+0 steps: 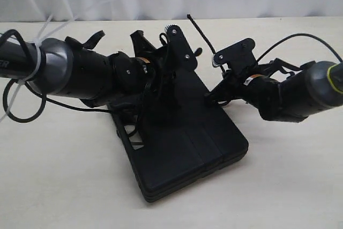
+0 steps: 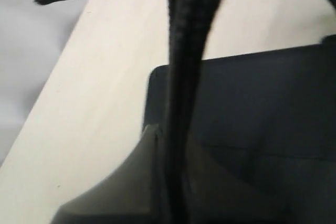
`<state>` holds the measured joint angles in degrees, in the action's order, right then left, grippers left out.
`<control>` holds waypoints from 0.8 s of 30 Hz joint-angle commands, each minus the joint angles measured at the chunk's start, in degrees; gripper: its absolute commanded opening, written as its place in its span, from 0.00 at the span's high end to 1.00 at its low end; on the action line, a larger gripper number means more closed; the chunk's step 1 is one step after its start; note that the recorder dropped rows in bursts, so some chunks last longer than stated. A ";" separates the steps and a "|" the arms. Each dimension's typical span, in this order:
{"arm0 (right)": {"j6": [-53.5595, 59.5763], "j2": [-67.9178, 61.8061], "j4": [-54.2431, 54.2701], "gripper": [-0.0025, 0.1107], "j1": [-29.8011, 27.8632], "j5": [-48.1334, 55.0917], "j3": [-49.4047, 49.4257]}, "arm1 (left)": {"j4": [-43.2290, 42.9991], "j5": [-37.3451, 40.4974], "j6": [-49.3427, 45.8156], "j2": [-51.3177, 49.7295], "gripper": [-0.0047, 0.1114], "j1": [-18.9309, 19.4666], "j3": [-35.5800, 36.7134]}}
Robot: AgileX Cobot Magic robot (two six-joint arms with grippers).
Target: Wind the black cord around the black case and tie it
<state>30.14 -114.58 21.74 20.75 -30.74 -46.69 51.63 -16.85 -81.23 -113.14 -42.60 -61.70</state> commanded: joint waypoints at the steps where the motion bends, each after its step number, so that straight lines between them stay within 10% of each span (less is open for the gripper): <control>1: 1.34 0.40 -2.03 0.94 0.11 -4.89 3.87 | 6.24 -10.13 0.62 0.02 0.96 0.01 -0.42; 24: 1.10 0.40 -16.21 0.94 0.11 -9.70 5.85 | 4.98 3.11 3.71 -7.28 0.96 8.72 -11.74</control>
<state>30.44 -113.93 7.24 20.75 -42.17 -41.56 56.91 -14.19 -78.20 -118.52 -34.20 -71.79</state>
